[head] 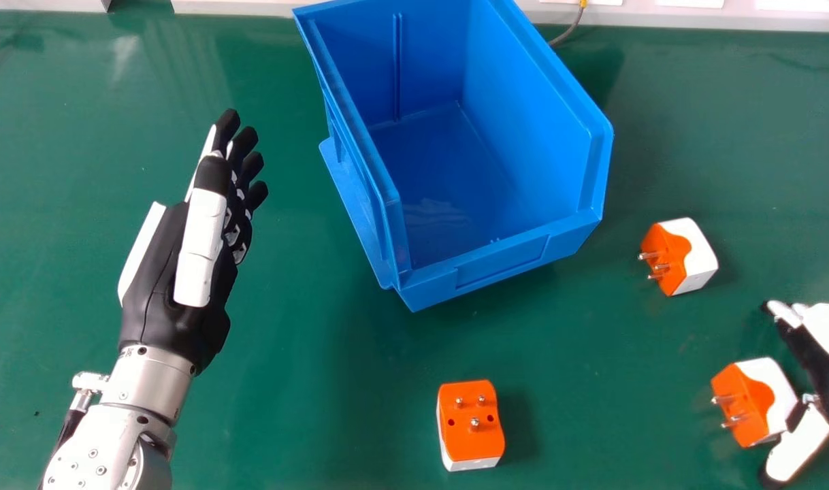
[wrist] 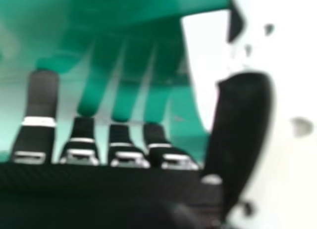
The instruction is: Pick all objects and put in blue box
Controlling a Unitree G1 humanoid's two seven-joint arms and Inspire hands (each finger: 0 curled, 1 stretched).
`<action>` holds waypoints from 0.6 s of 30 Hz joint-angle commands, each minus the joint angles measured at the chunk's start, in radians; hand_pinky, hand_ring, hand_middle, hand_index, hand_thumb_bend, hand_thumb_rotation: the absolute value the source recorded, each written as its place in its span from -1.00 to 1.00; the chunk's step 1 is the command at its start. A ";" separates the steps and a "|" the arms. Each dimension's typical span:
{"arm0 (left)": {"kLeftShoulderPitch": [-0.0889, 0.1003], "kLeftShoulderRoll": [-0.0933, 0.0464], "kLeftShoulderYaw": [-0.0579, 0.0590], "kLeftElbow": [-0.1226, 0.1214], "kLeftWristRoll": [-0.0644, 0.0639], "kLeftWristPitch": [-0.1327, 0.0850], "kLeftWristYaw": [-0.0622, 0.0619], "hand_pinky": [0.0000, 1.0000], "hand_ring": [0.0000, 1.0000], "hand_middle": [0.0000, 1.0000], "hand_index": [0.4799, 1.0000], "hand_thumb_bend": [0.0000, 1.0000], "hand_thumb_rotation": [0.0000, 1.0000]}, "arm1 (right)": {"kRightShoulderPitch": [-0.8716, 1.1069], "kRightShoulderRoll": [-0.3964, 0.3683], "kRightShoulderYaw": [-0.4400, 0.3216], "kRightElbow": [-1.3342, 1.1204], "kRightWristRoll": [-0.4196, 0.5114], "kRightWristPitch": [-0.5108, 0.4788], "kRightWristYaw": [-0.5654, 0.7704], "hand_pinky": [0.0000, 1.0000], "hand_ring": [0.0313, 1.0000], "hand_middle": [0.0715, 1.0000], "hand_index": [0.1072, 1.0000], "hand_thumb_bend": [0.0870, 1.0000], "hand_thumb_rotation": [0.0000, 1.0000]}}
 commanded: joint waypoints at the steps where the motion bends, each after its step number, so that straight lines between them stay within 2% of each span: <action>1: -0.013 0.001 -0.001 -0.004 0.000 -0.021 -0.003 1.00 1.00 1.00 1.00 0.70 0.91 | 0.007 0.025 0.030 -0.052 0.001 0.004 0.012 0.48 0.76 0.83 0.75 0.74 -0.88; 8: -0.013 0.004 -0.003 -0.003 0.007 -0.022 -0.001 1.00 1.00 1.00 1.00 0.69 0.92 | 0.014 0.035 0.048 -0.078 -0.005 0.021 0.008 0.31 0.64 0.76 0.68 0.69 -0.86; 10: -0.013 0.004 -0.003 -0.003 0.002 -0.023 -0.006 1.00 1.00 1.00 1.00 0.69 0.92 | 0.015 0.039 0.046 -0.079 0.001 0.022 0.006 0.31 0.64 0.76 0.68 0.69 -0.86; 12: -0.013 0.003 -0.002 -0.004 0.002 -0.021 -0.004 1.00 1.00 1.00 1.00 0.70 0.92 | 0.018 0.048 0.038 -0.083 0.014 0.027 0.005 0.27 0.60 0.74 0.66 0.67 -0.87; 15: -0.015 0.003 -0.001 0.004 0.008 -0.032 -0.001 1.00 1.00 1.00 1.00 0.70 0.92 | 0.018 0.052 0.033 -0.083 0.022 0.029 0.005 0.24 0.57 0.72 0.63 0.66 -0.89; 18: -0.017 0.005 -0.002 0.006 0.009 -0.031 -0.003 1.00 1.00 1.00 1.00 0.69 0.93 | 0.017 0.057 0.037 -0.086 0.006 0.039 -0.009 0.23 0.53 0.67 0.59 0.64 -0.91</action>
